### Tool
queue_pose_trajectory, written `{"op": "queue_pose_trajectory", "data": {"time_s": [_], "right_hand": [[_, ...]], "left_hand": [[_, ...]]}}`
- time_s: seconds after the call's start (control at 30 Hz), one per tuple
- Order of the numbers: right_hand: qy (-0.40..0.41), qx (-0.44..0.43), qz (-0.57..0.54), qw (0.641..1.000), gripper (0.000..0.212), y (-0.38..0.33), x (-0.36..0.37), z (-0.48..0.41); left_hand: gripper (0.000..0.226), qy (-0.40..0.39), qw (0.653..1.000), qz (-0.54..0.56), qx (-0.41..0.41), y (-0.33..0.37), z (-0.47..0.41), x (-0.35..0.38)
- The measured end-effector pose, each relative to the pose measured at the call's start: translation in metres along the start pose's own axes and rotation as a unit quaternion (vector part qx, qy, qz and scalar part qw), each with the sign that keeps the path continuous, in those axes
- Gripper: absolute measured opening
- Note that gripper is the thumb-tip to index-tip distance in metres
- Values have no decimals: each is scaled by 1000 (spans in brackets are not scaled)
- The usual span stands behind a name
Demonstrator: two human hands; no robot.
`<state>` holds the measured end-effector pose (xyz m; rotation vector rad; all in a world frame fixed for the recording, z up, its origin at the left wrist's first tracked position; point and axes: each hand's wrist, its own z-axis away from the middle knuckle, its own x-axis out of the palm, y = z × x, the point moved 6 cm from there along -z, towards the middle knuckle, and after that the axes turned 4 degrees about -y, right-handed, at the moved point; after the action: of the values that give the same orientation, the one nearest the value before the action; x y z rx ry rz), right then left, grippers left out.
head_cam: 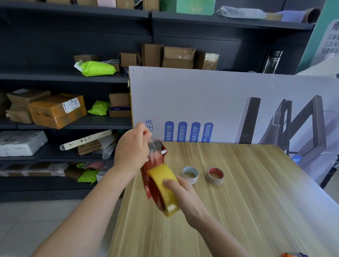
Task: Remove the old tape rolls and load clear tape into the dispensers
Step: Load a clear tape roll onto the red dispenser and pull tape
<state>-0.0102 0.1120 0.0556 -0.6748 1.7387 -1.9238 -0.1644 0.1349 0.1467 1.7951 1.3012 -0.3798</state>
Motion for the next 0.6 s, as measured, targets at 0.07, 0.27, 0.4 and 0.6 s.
{"op": "queue_pose_trajectory", "data": {"time_s": [0.07, 0.27, 0.4, 0.6], "right_hand": [[-5, 21, 12, 1000, 39, 4, -2, -2], [-21, 85, 0, 996, 37, 15, 0, -7], [-27, 105, 23, 994, 37, 22, -1, -8], [30, 107, 16, 994, 26, 20, -1, -4]], "left_hand": [[15, -1, 1000, -4, 2, 4, 0, -2], [17, -38, 999, 10, -26, 13, 0, -6], [17, -91, 985, 107, -102, 10, -8, -16], [17, -196, 964, 144, -112, 17, -11, -14]]}}
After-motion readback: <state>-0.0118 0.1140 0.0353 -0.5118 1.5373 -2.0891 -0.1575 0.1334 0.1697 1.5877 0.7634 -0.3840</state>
